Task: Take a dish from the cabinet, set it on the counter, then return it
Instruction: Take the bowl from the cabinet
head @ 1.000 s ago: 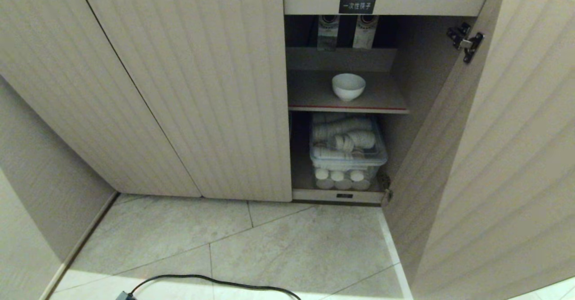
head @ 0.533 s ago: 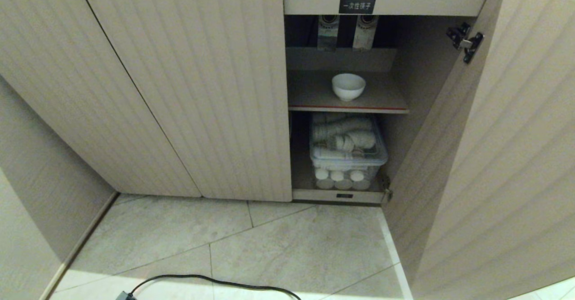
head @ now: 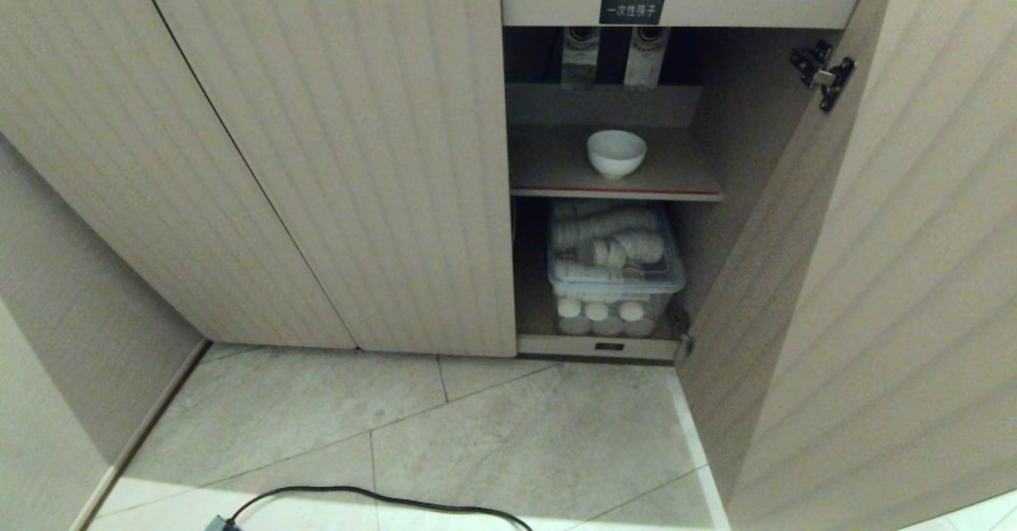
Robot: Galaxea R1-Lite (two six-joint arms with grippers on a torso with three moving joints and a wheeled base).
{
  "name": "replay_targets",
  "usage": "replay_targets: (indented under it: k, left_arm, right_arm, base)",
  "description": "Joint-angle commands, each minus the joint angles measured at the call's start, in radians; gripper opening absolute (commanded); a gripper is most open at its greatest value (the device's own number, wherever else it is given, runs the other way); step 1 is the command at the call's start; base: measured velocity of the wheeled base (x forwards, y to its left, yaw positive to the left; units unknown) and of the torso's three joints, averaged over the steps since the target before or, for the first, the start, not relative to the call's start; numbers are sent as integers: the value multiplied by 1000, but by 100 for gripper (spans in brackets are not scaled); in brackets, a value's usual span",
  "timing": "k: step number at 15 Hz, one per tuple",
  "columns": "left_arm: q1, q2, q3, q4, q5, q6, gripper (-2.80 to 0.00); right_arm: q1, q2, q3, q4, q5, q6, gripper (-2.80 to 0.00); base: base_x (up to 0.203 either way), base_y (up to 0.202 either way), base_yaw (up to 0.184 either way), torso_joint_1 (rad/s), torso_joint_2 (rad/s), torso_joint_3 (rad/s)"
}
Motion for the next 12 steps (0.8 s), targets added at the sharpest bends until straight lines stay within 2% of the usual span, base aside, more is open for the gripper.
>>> replay_targets:
  k: [1, 12]
  left_arm:
    - [0, 0, 1, 0, 0, -1, -280]
    - [0, 0, 0, 0, 0, -1, -280]
  right_arm:
    - [0, 1, 0, 0, 0, -1, -280]
    - [0, 1, 0, 0, 0, -1, -280]
  base:
    - [0, 0, 0, 0, 0, 0]
    - [0, 0, 0, 0, 0, 0]
